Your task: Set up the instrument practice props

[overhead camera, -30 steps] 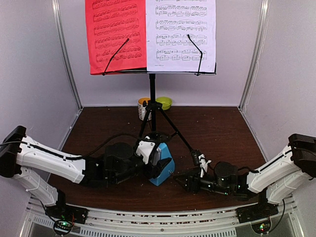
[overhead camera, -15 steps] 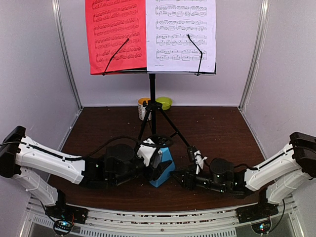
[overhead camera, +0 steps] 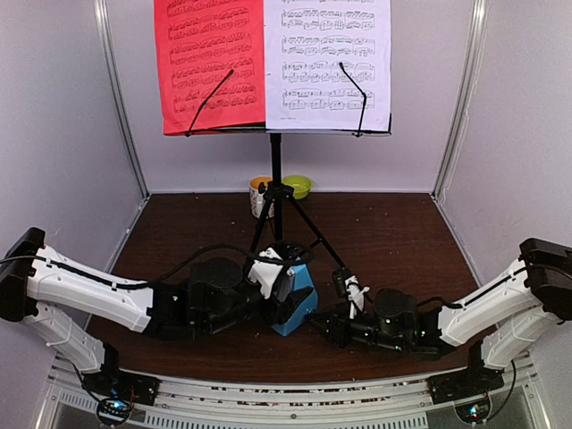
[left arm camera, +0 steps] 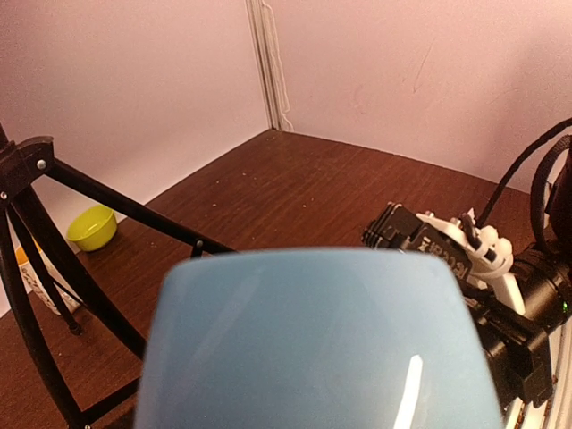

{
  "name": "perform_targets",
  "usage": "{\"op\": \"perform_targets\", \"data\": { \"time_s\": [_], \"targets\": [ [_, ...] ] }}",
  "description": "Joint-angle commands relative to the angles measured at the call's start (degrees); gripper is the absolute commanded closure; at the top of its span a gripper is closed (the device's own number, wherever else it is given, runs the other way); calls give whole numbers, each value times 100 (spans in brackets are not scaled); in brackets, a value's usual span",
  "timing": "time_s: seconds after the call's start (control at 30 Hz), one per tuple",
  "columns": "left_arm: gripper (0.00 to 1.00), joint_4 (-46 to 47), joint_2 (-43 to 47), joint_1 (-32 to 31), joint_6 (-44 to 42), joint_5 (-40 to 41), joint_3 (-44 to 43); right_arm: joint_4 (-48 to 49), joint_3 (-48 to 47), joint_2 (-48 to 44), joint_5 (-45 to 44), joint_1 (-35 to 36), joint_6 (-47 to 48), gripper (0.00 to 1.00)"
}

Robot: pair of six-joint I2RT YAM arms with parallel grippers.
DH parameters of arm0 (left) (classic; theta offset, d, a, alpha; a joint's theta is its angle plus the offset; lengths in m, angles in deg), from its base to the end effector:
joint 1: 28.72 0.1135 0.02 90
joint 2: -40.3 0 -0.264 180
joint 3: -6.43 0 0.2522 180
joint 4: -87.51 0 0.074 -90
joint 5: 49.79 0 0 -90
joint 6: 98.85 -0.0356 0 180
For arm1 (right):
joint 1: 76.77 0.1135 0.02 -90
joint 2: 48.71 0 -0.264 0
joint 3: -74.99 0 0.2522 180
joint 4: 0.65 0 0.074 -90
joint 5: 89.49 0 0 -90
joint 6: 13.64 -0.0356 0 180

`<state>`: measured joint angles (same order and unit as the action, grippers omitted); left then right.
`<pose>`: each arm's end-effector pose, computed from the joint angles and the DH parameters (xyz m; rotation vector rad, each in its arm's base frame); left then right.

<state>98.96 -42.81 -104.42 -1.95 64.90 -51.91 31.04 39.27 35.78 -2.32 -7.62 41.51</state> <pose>0.0936 -0.3072 0.2454 0.7605 1.6626 -0.6442 0.0962 0.2476 0.1544 -0.5692 1.9716 1.1634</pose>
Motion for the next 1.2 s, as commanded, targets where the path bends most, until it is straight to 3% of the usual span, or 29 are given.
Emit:
{"op": "perform_targets", "data": {
  "time_s": [0.0,0.2,0.57,0.67,0.8,1.17],
  "targets": [
    [81,783,305,-24,-111,61,-315,-91,-78,-20,-281,32,-23,74],
    [83,923,328,-41,-139,16,-234,-68,-60,-244,-458,27,-157,100],
    [84,1293,341,-68,-220,32,32,87,29,-697,-249,-68,-417,100],
    [84,1309,340,-75,-222,-10,7,-363,-178,-700,-213,-74,-229,87],
    [84,1306,353,-76,-244,-113,-54,-526,-262,-631,-308,-73,-155,81],
    [84,1310,409,-85,-301,-131,-99,-714,-421,-456,-282,-76,-111,84]
  ]
}}
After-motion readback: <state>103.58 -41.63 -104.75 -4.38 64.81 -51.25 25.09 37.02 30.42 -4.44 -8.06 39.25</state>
